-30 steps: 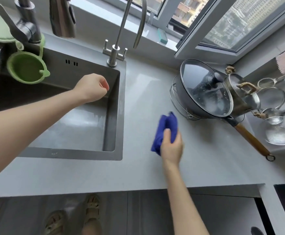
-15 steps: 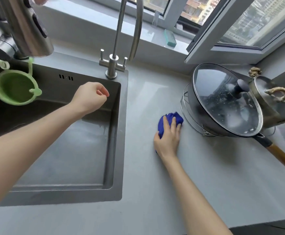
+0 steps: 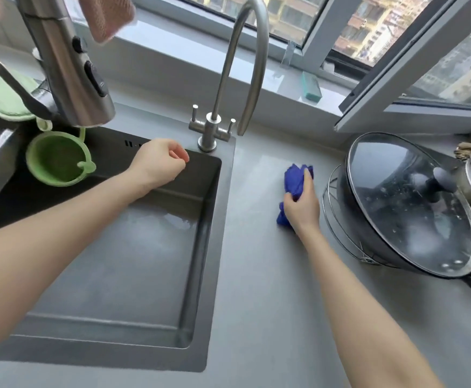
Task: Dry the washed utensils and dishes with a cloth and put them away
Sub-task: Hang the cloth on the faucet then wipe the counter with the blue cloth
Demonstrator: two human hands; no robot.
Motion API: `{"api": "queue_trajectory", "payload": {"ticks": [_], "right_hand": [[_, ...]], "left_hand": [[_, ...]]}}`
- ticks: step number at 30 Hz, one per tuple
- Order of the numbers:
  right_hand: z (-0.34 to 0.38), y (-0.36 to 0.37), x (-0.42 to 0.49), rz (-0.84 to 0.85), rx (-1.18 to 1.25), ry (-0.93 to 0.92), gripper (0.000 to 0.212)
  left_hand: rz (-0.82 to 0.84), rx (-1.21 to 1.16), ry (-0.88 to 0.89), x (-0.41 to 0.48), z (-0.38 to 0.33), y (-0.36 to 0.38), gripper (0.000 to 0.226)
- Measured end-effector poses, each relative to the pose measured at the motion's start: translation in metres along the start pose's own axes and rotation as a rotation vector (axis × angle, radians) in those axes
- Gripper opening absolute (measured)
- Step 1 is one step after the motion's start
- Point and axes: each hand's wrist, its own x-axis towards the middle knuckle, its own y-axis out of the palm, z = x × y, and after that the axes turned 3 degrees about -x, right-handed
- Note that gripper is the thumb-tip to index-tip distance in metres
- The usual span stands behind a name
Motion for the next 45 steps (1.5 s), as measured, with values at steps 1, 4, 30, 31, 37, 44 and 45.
{"api": "queue_trajectory", "payload": {"ticks": [1, 4, 30, 31, 37, 44, 45], "right_hand": [[-0.004, 0.009, 0.016, 0.006, -0.118, 0.042, 0.069], [0.010, 0.037, 0.054, 0.024, -0.233, -0.031, 0.067], [-0.001, 0.015, -0.082, 0.232, -0.206, -0.343, 0.065], [0.002, 0.019, -0.125, 0.269, -0.177, -0.431, 0.063], [-0.021, -0.002, -0.238, 0.398, -0.197, -0.758, 0.055], [-0.084, -0.062, -0.271, -0.086, -0.277, 0.228, 0.072], [-0.076, -0.051, -0.285, -0.097, -0.281, 0.225, 0.069]], "left_hand": [[-0.011, 0.007, -0.001, 0.002, 0.001, -0.002, 0.024], [-0.027, 0.019, -0.010, 0.010, 0.008, -0.006, 0.025], [0.126, 0.065, 0.073, -0.047, 0.028, -0.013, 0.023], [0.139, 0.054, 0.066, -0.052, 0.030, -0.015, 0.023], [0.285, -0.010, 0.050, -0.102, 0.040, -0.013, 0.017], [0.270, 0.027, 0.092, -0.133, 0.054, -0.055, 0.019], [0.263, 0.027, 0.088, -0.136, 0.056, -0.060, 0.018]]}}
